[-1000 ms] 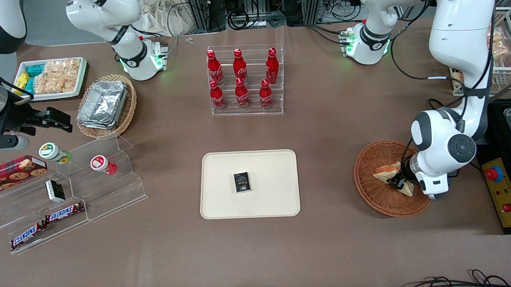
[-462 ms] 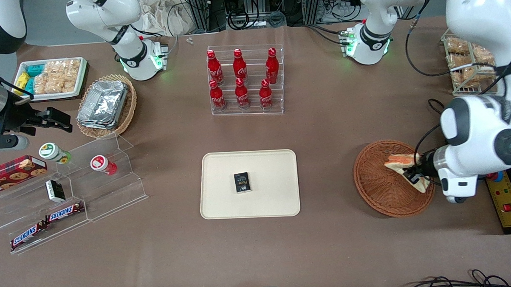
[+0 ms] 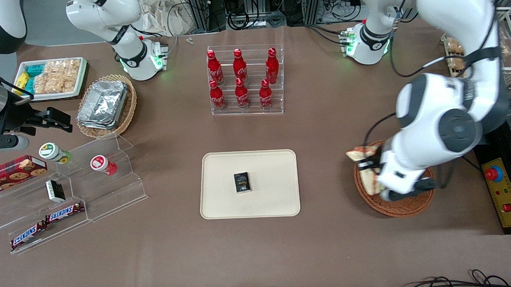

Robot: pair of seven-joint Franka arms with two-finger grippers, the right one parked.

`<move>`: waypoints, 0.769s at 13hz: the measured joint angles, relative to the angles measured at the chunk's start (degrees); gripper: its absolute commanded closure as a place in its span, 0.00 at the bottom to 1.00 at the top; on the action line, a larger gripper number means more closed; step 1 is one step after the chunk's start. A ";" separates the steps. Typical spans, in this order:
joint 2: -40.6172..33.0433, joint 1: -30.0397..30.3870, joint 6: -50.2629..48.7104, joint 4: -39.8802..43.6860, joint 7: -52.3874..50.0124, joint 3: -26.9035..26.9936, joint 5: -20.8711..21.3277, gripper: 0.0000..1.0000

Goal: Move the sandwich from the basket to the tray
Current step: 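Carry the held sandwich over the cream tray beside the tissue box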

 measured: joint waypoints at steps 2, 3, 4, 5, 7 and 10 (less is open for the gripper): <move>7.17 -4.20 1.26 5.98 -0.19 -0.01 0.00 1.00; 10.57 -5.85 3.17 8.01 -0.35 -0.03 0.00 1.00; 13.51 -7.37 5.64 9.24 -0.36 -0.07 -0.01 1.00; 16.03 -8.76 8.11 9.93 -0.37 -0.13 -0.01 1.00; 20.18 -11.46 13.35 10.23 -0.38 -0.37 -0.01 1.00; 25.79 -14.58 20.62 10.38 -0.68 -0.39 0.00 0.73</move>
